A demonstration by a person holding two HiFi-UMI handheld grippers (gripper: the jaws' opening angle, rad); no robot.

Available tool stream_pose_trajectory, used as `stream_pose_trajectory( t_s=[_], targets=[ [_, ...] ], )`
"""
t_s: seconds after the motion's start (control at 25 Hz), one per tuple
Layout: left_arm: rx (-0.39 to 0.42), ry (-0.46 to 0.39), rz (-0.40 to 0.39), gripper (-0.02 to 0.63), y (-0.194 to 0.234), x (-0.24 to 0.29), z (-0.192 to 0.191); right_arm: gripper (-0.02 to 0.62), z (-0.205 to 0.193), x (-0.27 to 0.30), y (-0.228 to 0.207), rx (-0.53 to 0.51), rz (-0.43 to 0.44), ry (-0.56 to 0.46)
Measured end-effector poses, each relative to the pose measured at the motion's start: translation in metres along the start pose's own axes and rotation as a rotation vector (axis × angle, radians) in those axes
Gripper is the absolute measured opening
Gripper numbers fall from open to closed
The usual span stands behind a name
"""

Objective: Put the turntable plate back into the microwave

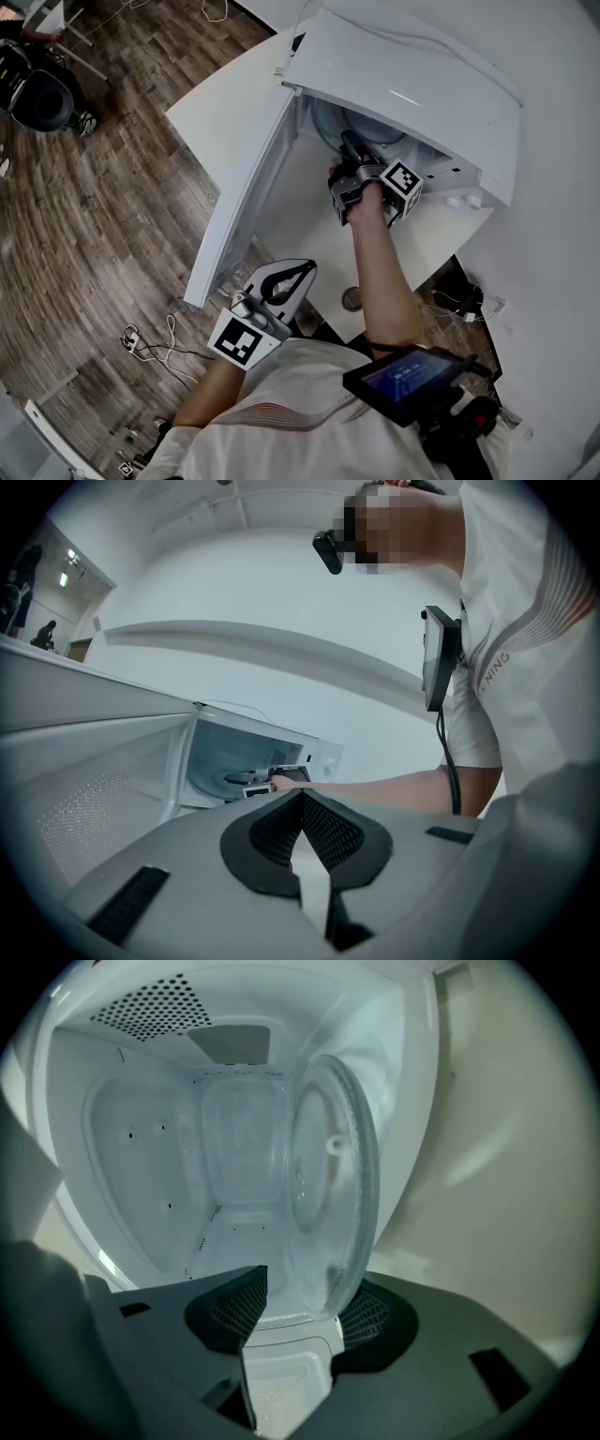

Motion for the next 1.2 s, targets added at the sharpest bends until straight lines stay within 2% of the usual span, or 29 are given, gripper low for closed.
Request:
stream_pose_trajectory(
  t_s=[0.48, 0.68, 0.76, 0.88, 0.92, 1.08, 1.2],
  targets=[
    [0.005, -0.001, -0.012, 0.011, -0.006, -0.002, 0.001, 0.201, -0.002, -0.007, -0.009, -0.001, -0.036, 0.057],
    [0.0, 0.001, -0.001, 0.011, -0.005, -0.006, 0.001, 0.201, -0.024, -0.03, -0.02, -0.078, -0.042, 0.167],
    [0.002, 0.006, 0.006, 0.011, -0.006, -0.007, 0.002, 0.201, -0.035, -0.048, -0.022, -0.113, -0.024, 0.227],
    [0.033, -0.011, 0.014, 0.011, -0.009, -0.005, 0.008, 0.201, -0.041, -0.081, -0.012, -0.165, 0.05, 0.274],
    [0.05, -0.021, 0.016, 0.011, -0.011, -0.005, 0.01, 0.191, -0.041, -0.094, -0.007, -0.189, 0.074, 0.274],
    [0.076, -0.005, 0.037, 0.011, -0.031, -0.011, 0.015, 0.005, -0.032, -0.152, 0.009, -0.296, 0.112, 0.24],
    [0.133, -0.037, 0.048, 0.011, -0.054, -0.008, 0.029, 0.005, -0.021, -0.196, 0.029, -0.349, 0.162, 0.227]
  ],
)
Point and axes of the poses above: the fingertips, and each gripper's own axes: x forward along the fingers, y to its left, z out of its top, the point moved 5 cm from there along -x, backward along the fingers, and after that the axes turned 10 degrees about x, right-handed, at the moved point
